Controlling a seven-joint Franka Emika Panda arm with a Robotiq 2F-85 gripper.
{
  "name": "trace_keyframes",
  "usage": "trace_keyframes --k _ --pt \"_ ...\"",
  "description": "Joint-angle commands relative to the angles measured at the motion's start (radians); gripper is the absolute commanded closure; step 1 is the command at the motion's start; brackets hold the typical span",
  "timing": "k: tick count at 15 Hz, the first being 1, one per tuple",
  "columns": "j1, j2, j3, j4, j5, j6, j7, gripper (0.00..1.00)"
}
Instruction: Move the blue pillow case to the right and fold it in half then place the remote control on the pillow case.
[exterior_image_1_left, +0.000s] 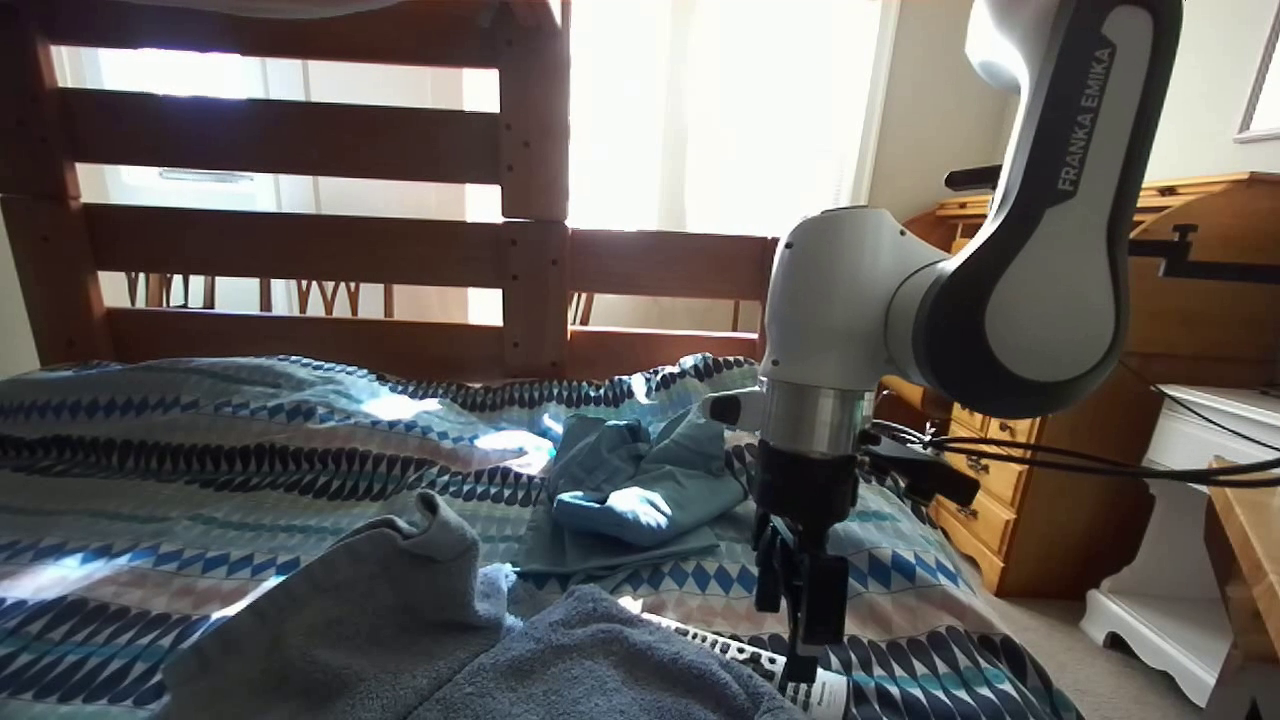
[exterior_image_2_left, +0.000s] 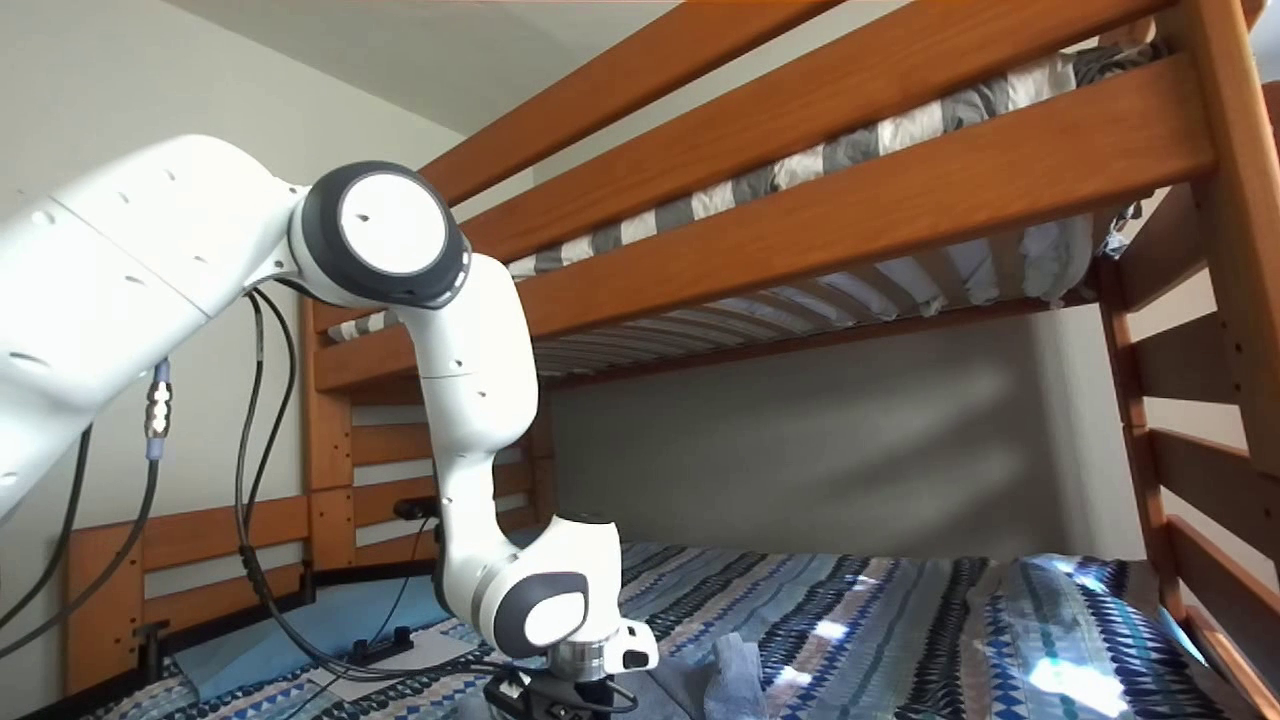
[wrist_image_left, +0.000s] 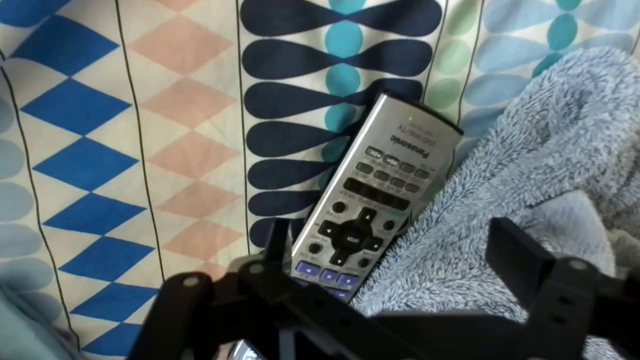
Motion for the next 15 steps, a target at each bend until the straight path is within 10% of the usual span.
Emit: trace_keyframes --k 1,15 --pt "0.04 0.031 -0.029 0.015 -0.032 0.046 0.026 0.0" --pt "0.151 0.087 -0.12 0.041 -0.041 0.1 0.042 0.0"
